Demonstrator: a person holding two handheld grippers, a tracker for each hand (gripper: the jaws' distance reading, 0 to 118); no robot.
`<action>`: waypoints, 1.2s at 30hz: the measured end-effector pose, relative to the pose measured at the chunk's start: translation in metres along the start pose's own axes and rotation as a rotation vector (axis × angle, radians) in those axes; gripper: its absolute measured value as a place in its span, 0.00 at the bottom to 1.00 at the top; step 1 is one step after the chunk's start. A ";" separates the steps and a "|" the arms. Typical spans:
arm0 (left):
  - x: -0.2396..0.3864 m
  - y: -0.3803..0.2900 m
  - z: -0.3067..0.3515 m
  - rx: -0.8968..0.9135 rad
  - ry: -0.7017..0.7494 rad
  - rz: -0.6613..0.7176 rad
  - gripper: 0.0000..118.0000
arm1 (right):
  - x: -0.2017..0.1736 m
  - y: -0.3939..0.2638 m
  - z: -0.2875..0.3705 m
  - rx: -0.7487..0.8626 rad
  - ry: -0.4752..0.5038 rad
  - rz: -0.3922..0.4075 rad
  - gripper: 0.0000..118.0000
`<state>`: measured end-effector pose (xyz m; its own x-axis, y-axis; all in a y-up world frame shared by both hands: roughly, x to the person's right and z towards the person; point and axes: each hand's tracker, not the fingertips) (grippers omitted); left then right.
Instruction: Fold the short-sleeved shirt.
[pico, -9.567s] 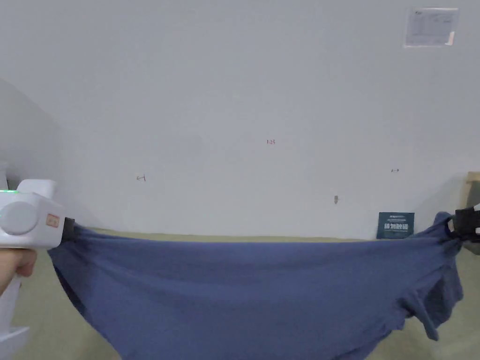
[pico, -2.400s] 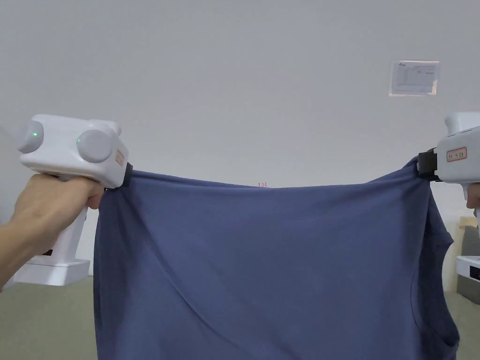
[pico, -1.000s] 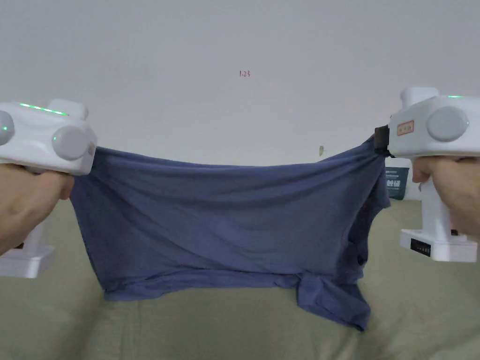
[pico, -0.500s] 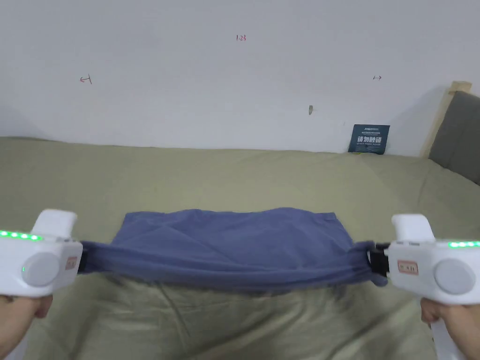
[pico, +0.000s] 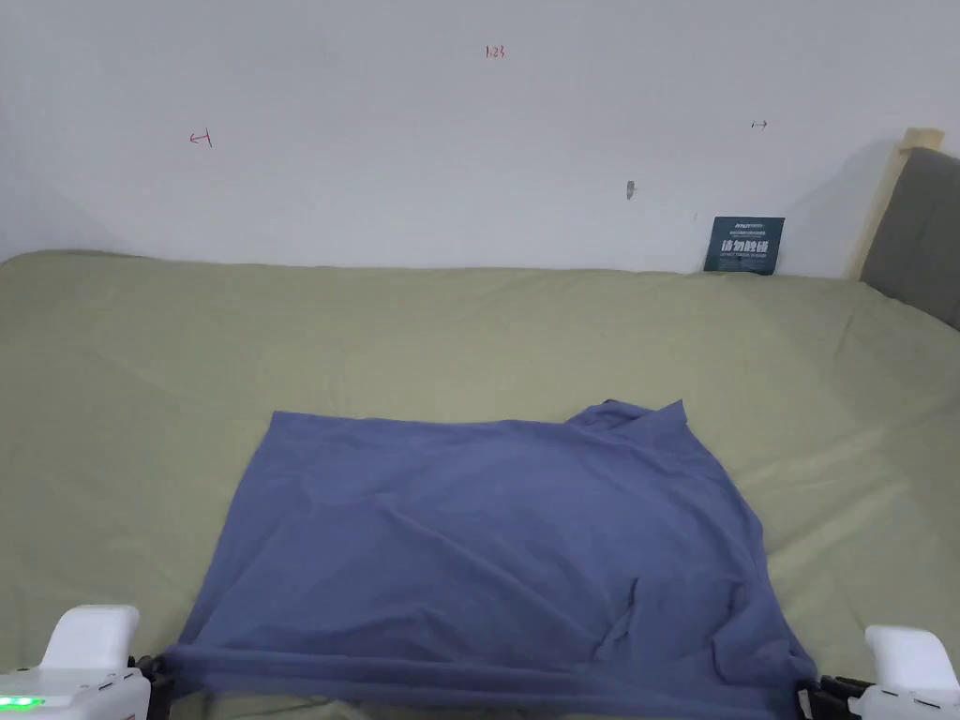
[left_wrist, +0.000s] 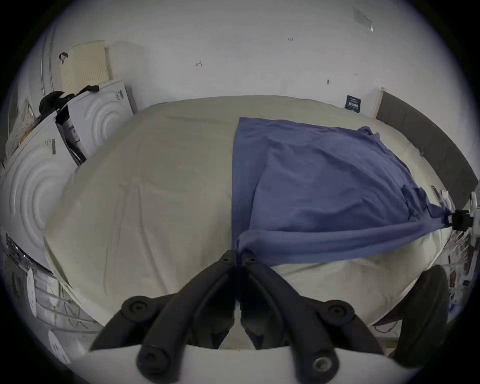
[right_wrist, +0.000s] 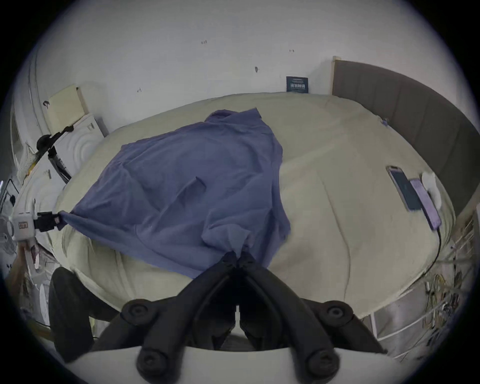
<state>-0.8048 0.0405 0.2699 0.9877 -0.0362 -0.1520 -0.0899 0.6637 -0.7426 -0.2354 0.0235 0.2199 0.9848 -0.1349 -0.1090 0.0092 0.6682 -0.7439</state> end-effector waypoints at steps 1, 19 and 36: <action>0.000 -0.004 -0.001 0.001 0.003 -0.010 0.00 | 0.002 -0.004 -0.001 -0.007 0.001 -0.008 0.01; 0.009 0.014 0.045 0.248 -0.047 0.101 0.95 | -0.036 0.020 0.043 0.208 -0.041 -0.014 0.87; 0.060 0.008 0.086 0.440 0.024 0.053 0.00 | -0.146 -0.003 0.076 0.498 -0.065 0.117 0.01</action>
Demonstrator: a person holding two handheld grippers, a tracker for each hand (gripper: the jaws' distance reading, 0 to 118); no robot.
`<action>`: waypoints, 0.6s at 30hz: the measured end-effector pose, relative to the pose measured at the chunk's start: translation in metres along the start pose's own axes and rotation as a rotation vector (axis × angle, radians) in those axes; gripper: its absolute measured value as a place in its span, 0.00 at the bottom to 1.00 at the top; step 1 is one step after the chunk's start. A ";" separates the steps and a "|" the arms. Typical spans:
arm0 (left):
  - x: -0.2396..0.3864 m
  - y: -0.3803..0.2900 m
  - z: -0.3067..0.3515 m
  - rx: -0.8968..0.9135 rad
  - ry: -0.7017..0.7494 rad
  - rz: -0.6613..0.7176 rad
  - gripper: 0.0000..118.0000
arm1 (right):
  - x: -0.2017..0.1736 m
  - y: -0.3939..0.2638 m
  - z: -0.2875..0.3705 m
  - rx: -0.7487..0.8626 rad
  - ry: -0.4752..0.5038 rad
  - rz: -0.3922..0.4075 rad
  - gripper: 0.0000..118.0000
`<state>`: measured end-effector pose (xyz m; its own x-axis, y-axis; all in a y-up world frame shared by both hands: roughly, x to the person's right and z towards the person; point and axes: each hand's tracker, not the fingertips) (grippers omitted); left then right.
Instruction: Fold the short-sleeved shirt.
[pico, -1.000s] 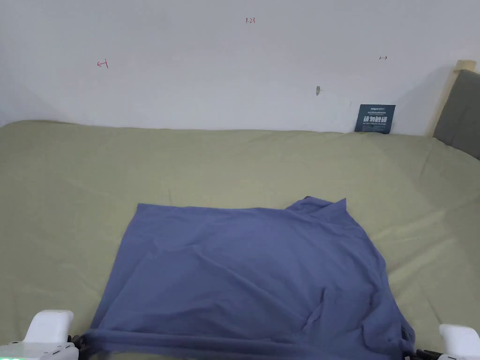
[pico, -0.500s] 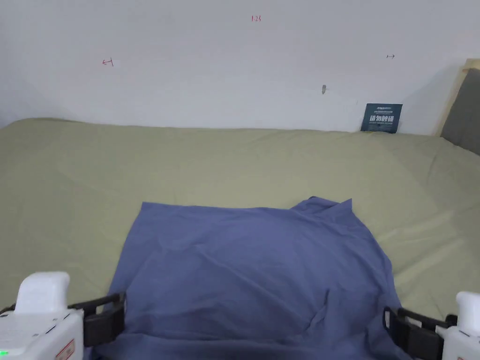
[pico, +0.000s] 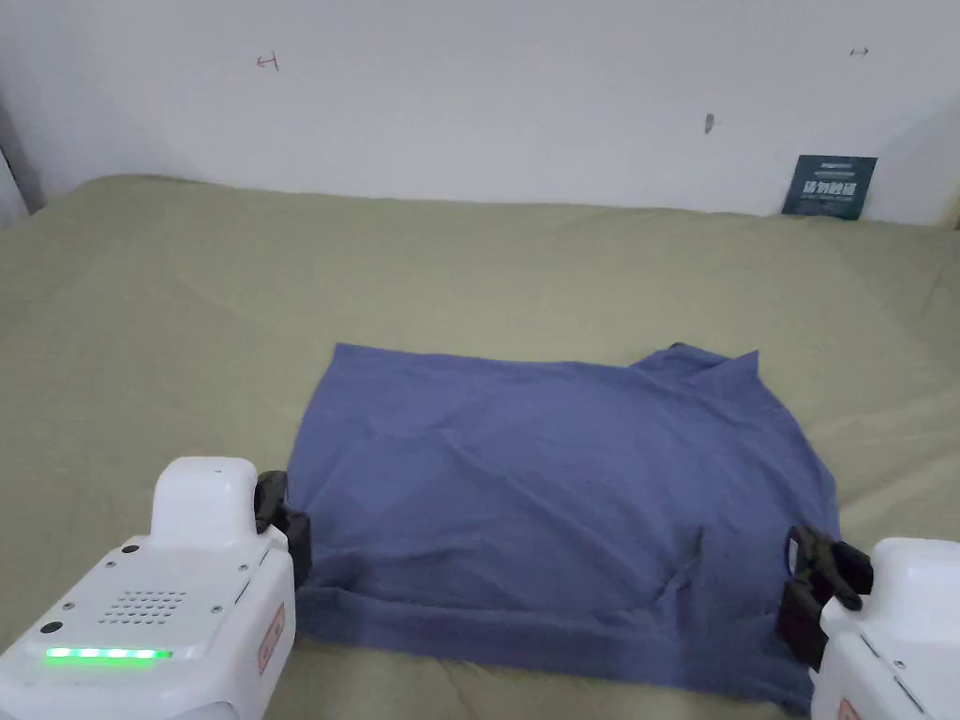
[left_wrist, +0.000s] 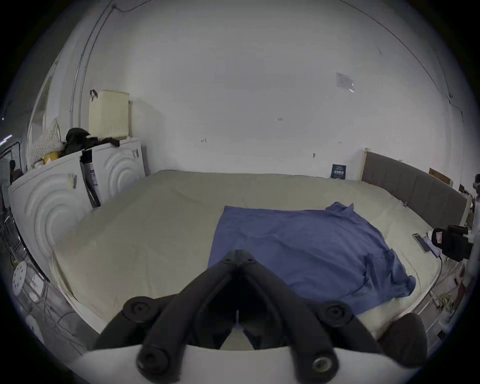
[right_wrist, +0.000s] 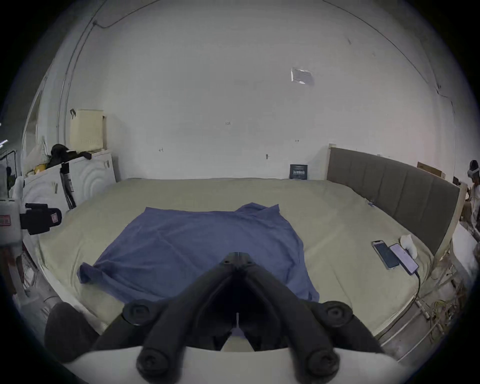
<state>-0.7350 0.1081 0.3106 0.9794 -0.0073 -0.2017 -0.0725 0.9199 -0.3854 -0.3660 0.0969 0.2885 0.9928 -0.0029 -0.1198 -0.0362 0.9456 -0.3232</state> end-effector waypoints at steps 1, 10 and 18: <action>-0.009 -0.003 -0.003 -0.011 0.002 0.014 0.00 | -0.001 -0.002 0.001 -0.001 -0.004 0.000 0.01; -0.086 -0.040 -0.062 -0.496 -0.150 0.233 0.00 | -0.008 -0.025 -0.006 -0.091 0.014 -0.010 0.01; -0.107 -0.058 -0.097 -0.609 -0.135 0.260 0.98 | 0.001 -0.045 -0.014 -0.186 0.012 0.002 0.01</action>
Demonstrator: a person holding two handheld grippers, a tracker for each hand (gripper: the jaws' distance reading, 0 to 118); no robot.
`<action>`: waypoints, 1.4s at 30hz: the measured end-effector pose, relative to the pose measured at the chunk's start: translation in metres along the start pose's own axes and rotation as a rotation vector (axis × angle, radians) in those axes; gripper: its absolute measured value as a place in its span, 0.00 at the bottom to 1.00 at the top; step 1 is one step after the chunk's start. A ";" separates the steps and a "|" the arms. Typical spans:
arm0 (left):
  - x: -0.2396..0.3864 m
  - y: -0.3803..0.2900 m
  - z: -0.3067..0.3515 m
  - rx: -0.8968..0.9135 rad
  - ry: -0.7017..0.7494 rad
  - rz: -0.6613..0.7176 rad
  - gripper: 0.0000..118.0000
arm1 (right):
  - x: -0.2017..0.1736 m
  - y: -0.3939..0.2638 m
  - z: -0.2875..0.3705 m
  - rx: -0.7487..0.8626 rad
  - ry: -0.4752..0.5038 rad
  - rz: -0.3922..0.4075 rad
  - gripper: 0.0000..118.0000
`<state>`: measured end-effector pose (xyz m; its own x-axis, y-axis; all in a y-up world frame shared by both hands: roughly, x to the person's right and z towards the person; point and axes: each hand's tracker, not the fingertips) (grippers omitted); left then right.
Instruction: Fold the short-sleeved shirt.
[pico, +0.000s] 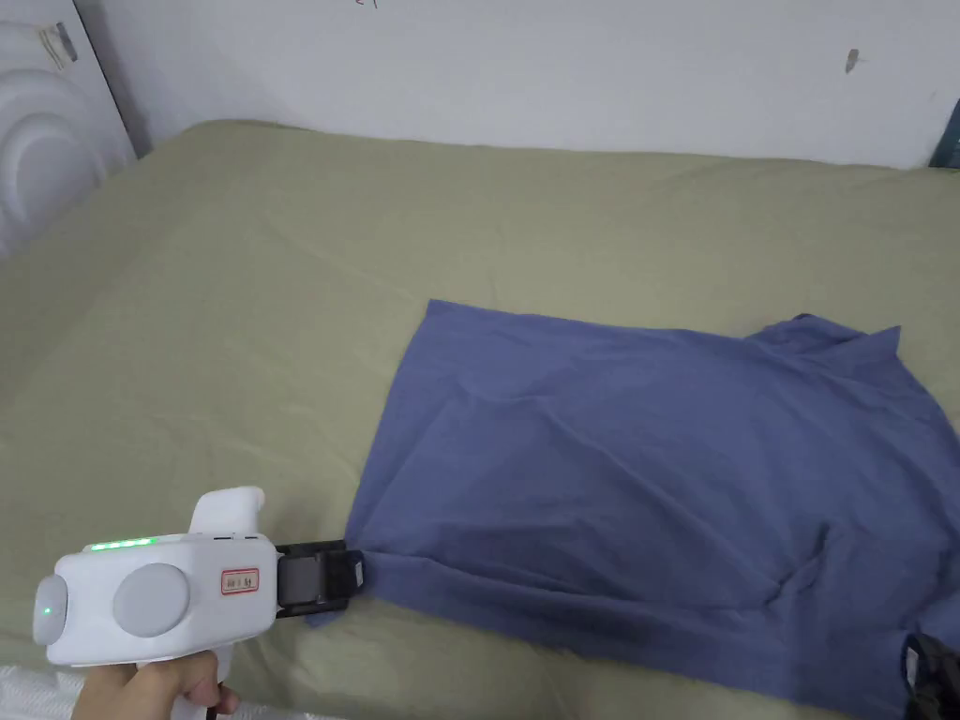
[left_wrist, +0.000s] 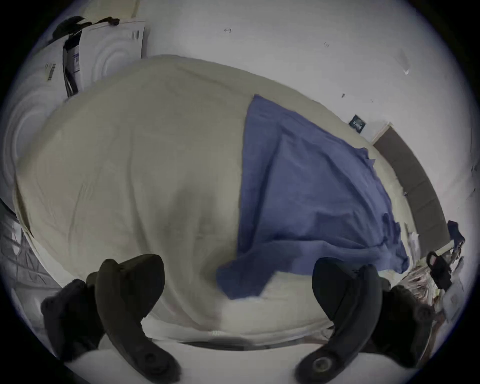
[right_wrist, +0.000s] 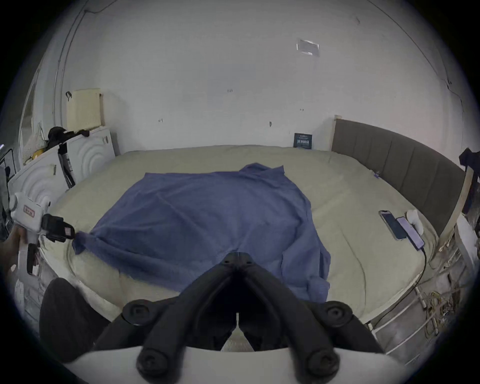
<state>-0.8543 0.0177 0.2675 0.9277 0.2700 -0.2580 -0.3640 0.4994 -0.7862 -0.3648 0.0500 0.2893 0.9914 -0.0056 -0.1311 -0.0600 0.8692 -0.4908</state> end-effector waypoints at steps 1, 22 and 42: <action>0.002 0.000 -0.002 -0.007 0.034 -0.008 0.98 | 0.002 -0.001 -0.002 -0.007 -0.002 -0.005 0.01; 0.031 0.002 -0.011 0.014 0.037 -0.105 0.01 | 0.142 -0.003 -0.076 -0.500 0.062 -0.189 0.98; 0.045 0.046 0.014 0.063 0.036 -0.203 0.01 | 0.144 0.046 -0.061 -0.337 0.094 -0.063 0.05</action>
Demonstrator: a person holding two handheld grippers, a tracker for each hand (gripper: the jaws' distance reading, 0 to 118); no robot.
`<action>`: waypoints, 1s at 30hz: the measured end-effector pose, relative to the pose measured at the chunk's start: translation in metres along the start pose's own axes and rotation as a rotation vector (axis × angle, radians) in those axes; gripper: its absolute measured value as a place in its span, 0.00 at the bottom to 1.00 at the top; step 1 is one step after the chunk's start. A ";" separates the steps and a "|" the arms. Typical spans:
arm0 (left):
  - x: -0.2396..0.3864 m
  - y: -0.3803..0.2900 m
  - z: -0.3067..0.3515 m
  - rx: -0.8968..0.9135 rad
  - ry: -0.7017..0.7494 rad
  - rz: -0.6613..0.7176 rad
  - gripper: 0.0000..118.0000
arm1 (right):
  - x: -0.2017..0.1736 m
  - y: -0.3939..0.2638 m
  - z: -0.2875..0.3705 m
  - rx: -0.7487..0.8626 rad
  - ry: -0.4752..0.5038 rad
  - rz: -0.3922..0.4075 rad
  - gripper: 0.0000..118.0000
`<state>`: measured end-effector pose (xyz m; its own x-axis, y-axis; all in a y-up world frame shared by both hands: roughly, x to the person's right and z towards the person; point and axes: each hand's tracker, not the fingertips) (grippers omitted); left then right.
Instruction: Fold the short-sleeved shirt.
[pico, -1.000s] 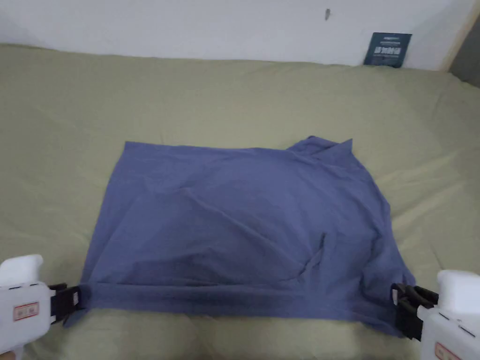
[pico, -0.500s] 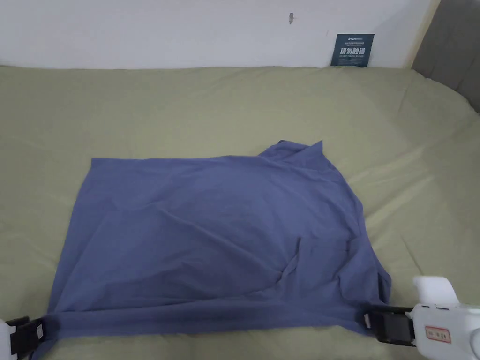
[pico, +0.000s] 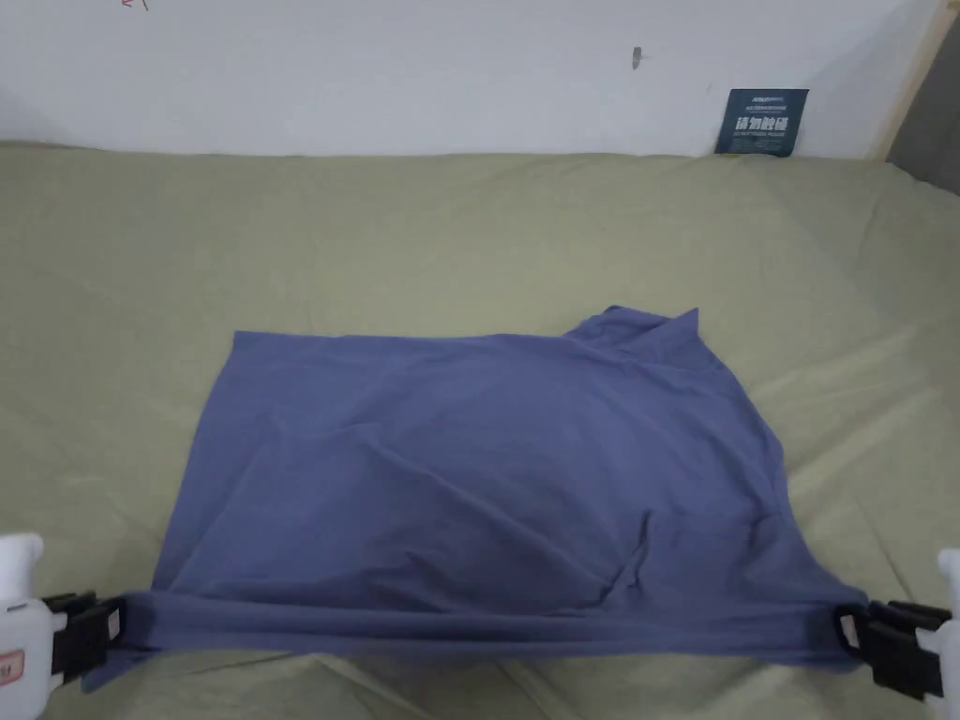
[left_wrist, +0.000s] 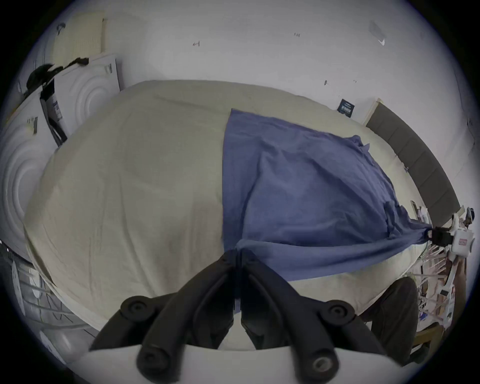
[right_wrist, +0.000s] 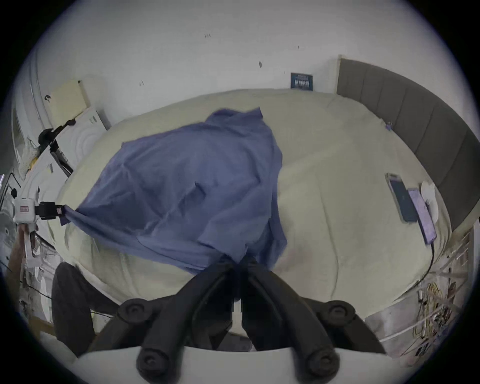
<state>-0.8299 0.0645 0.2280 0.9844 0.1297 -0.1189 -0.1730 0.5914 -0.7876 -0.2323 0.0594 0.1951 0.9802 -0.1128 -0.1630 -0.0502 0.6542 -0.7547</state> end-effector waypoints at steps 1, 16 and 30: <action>0.001 0.009 0.001 0.012 0.001 -0.006 0.01 | -0.001 0.010 0.000 0.007 0.002 0.005 0.05; 0.007 0.138 -0.090 -0.034 0.006 -0.022 0.01 | 0.010 0.155 -0.125 -0.082 -0.027 0.096 0.05; 0.012 0.101 -0.080 0.014 0.067 0.033 0.92 | 0.011 0.107 -0.105 -0.069 0.003 -0.004 0.94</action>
<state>-0.8327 0.0620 0.0989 0.9779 0.0961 -0.1858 -0.2059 0.5990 -0.7739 -0.2472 0.0494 0.0455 0.9798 -0.1174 -0.1620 -0.0598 0.6007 -0.7973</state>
